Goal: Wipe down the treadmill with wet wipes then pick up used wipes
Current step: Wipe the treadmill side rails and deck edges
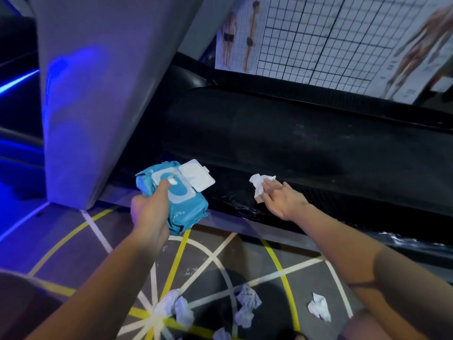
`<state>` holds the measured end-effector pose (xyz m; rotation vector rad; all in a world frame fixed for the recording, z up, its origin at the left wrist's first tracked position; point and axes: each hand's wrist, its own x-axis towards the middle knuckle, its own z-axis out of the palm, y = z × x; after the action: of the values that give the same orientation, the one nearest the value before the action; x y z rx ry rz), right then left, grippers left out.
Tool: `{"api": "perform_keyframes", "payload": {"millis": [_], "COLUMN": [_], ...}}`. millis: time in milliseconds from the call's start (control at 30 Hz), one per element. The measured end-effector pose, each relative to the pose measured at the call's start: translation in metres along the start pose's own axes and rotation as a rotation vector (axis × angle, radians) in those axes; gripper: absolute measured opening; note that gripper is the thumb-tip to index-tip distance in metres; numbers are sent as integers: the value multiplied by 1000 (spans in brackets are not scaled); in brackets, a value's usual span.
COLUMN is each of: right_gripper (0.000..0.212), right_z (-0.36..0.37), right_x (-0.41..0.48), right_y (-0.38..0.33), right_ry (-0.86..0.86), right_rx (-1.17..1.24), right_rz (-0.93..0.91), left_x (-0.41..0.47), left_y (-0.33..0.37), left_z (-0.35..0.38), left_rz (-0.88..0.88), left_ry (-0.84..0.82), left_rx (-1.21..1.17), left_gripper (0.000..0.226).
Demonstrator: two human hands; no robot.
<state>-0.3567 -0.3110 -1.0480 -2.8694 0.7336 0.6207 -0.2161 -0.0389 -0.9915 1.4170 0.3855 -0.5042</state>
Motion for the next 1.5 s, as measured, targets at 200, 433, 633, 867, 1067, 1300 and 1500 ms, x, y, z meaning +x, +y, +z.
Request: {"api": "perform_keyframes", "payload": {"millis": [200, 433, 633, 867, 1067, 1300, 1500], "right_gripper": [58, 43, 36, 30, 28, 23, 8], "right_z": [-5, 0, 11, 18, 0, -53, -48], "right_x": [28, 1, -28, -62, -59, -14, 11], "right_y": [-3, 4, 9, -14, -28, 0, 18], "right_ry": [-18, 147, 217, 129, 333, 300, 341], "right_rx": [-61, -115, -94, -426, 103, 1430, 1063], "right_rz": [96, -20, -81, -66, 167, 327, 237], "left_x": [3, 2, -6, -13, -13, -10, -4], "left_y": [3, 5, 1, -5, -2, 11, 10], "left_z": [-10, -9, 2, 13, 10, -3, -14], "left_rz": [6, 4, -2, -9, -8, 3, -3], "left_ry": [40, 42, 46, 29, 48, 52, 52], "left_rx": [-10, -37, -57, -49, -39, -28, -15], "left_gripper": [18, 26, 22, 22, 24, 41, 37]}}
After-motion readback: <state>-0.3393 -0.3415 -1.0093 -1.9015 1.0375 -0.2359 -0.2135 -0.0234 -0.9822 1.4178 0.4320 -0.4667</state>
